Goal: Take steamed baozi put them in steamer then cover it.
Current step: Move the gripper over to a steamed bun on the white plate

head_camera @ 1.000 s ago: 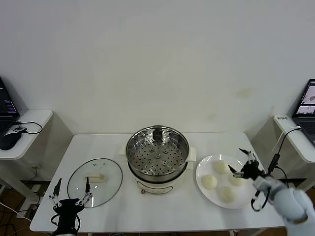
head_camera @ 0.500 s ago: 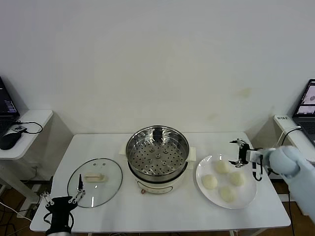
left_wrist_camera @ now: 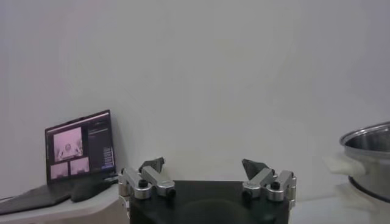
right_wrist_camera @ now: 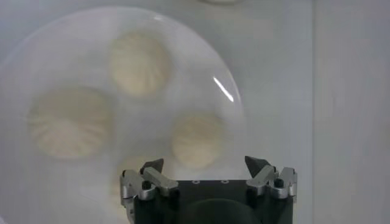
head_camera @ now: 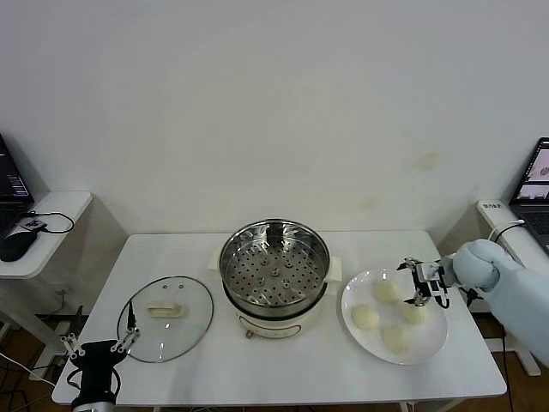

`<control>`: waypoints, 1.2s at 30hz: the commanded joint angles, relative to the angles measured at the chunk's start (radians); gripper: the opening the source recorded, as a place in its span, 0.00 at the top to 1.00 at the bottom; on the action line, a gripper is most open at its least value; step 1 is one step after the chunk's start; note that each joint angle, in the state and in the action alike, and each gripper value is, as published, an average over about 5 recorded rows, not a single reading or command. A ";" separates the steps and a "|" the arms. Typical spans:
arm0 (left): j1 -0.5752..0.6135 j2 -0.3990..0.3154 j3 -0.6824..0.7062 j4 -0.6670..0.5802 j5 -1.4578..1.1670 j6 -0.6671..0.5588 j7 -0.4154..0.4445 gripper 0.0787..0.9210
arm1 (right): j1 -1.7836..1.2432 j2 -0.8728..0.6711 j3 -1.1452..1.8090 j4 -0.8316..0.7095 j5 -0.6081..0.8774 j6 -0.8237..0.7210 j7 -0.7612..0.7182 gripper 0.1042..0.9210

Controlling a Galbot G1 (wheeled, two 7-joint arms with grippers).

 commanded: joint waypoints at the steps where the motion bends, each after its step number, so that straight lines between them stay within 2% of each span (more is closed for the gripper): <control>1: 0.000 0.001 -0.005 -0.001 0.001 -0.001 0.000 0.12 | 0.055 0.035 -0.075 -0.052 0.005 0.003 -0.028 0.12; 17: 0.009 0.002 -0.030 0.006 0.000 -0.022 -0.002 0.12 | 0.058 0.122 -0.075 -0.123 -0.026 -0.017 -0.008 0.13; 36: -0.005 0.010 -0.041 0.021 -0.020 -0.017 0.001 0.12 | 0.078 0.150 -0.099 -0.176 -0.055 -0.032 -0.048 0.40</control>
